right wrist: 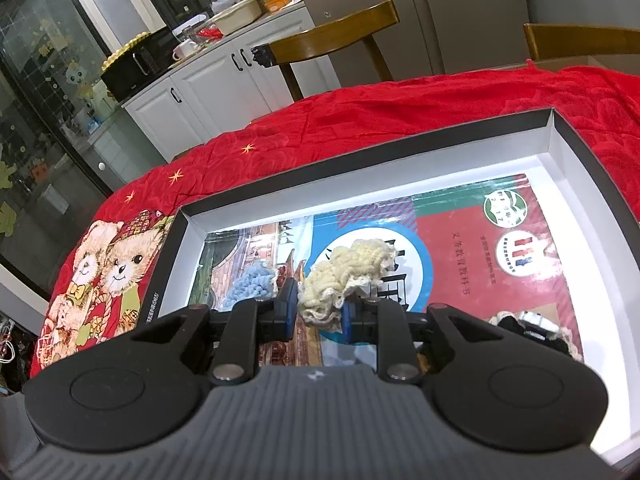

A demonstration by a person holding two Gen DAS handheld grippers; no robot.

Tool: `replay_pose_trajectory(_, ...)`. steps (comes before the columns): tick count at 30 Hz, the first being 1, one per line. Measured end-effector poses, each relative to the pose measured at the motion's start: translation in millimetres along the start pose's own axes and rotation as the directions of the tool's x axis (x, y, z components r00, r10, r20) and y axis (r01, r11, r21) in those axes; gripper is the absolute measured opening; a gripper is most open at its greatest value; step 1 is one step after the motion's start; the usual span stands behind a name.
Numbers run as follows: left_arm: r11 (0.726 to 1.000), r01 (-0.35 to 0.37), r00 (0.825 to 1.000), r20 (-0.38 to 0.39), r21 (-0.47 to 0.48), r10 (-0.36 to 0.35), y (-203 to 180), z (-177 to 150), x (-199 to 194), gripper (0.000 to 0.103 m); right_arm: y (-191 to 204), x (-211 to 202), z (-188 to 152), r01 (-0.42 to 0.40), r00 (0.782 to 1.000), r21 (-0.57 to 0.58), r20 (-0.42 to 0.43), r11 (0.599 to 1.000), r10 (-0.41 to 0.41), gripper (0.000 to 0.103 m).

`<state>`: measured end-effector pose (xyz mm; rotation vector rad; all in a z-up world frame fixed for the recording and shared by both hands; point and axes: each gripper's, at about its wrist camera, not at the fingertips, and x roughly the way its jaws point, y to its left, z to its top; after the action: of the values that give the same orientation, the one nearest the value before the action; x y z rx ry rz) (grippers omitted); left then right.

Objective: Organize objects
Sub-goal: 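Lower both scrunchies into the box and open both tools, then raise both open tools away from the box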

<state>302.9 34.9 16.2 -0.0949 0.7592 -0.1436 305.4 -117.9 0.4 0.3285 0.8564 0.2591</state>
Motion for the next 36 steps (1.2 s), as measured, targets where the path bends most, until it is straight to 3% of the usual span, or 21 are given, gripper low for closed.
replay_pose_trajectory(6,1.000,0.006,1.000,-0.006,-0.020,-0.006,4,2,0,0.045,-3,-2,5,-0.016,0.999,0.013,-0.041,1.000,0.016,0.033)
replay_pose_trajectory(13,0.998,0.031,0.999,-0.017,-0.048,-0.032,10,7,-4,0.047,-3,-4,8,-0.015,0.999,0.012,-0.048,1.000,0.016,0.060)
replay_pose_trajectory(17,0.999,0.029,1.000,0.009,-0.033,-0.029,8,11,-12,0.048,-4,-10,12,-0.029,0.999,0.026,-0.045,0.999,0.031,0.066)
replay_pose_trajectory(36,0.999,0.047,0.993,0.105,-0.003,-0.047,7,28,-56,0.063,6,-52,22,-0.059,0.996,0.012,0.062,0.998,0.058,0.077)
